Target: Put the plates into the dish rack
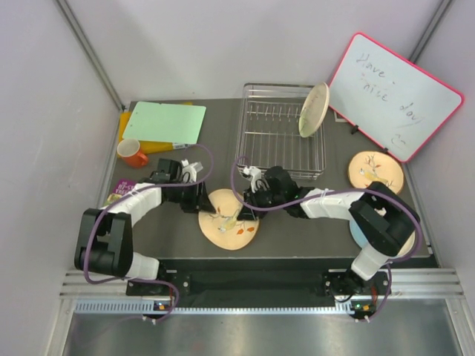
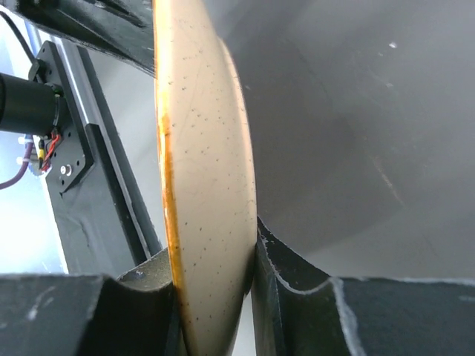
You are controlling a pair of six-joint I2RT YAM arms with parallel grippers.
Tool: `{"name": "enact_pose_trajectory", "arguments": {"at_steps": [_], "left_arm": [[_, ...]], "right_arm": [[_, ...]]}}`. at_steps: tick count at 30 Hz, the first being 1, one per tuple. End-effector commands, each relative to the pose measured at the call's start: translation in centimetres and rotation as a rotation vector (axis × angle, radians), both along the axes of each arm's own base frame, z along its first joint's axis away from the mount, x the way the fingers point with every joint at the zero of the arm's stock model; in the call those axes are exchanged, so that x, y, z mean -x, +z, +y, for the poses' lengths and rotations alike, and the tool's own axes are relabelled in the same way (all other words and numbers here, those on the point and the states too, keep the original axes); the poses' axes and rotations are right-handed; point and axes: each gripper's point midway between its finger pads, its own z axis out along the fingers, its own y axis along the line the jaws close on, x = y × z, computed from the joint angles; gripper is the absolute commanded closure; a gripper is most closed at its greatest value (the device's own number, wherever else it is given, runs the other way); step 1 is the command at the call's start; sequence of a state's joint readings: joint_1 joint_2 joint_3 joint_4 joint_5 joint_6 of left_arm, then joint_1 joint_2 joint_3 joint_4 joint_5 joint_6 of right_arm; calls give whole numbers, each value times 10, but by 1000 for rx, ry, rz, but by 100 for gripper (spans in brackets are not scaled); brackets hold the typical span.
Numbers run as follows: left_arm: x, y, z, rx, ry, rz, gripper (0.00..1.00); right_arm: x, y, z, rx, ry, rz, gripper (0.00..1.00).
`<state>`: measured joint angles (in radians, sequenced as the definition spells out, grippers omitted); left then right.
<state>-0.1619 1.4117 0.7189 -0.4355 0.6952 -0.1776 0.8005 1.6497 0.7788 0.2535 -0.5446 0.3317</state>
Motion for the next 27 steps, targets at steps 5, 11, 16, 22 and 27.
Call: {"name": "enact_pose_trajectory", "arguments": {"at_steps": [5, 11, 16, 22, 27], "left_arm": [[3, 20, -32, 202, -206, -92, 88], [5, 14, -36, 187, -249, -130, 100], [2, 13, -36, 161, -312, -209, 100], [-1, 13, -31, 110, -396, -293, 100], [-6, 15, -40, 97, -416, -320, 100]], "right_arm": [[-23, 44, 8, -119, -7, -156, 100], [-17, 56, 13, -192, 65, -139, 46], [-19, 73, 23, -252, 108, -134, 39], [-8, 88, 20, -339, 208, -73, 78], [10, 111, 22, -419, 268, -7, 83]]}}
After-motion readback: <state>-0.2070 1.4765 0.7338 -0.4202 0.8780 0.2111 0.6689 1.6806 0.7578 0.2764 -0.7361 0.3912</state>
